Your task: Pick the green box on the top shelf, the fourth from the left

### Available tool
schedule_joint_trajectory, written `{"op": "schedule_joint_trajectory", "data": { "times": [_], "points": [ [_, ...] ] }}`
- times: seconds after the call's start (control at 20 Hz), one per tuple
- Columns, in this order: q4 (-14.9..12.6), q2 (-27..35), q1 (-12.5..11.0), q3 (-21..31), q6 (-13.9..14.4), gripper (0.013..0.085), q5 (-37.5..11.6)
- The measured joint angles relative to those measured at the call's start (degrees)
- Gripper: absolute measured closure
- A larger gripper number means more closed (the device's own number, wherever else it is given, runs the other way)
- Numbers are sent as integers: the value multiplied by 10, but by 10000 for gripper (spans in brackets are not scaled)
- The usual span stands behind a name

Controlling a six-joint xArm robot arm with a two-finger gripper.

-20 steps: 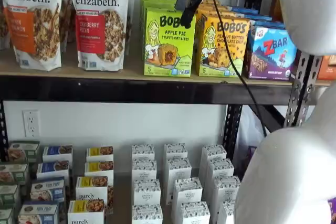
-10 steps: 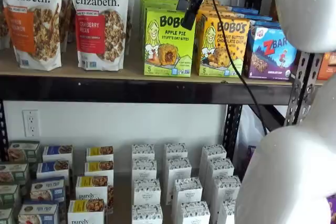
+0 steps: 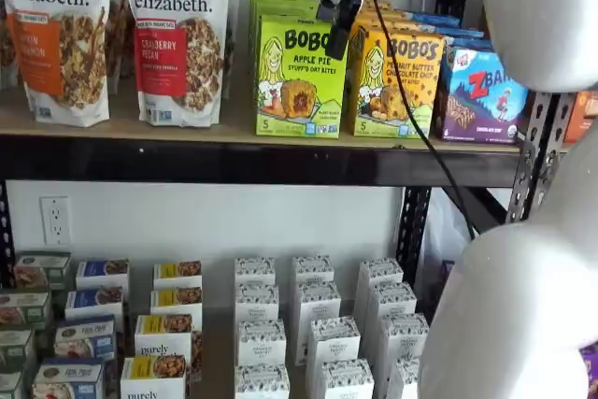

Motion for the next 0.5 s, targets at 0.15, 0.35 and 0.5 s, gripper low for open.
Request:
{"op": "schedule_joint_trajectory", "data": {
  "times": [0.15, 0.35, 0.5],
  "points": [
    [-3, -2, 4, 7, 2, 130, -6],
    [-5, -6, 7, 19, 4, 130, -15],
    [-4, -8, 7, 27, 4, 130, -21]
  ]
}}
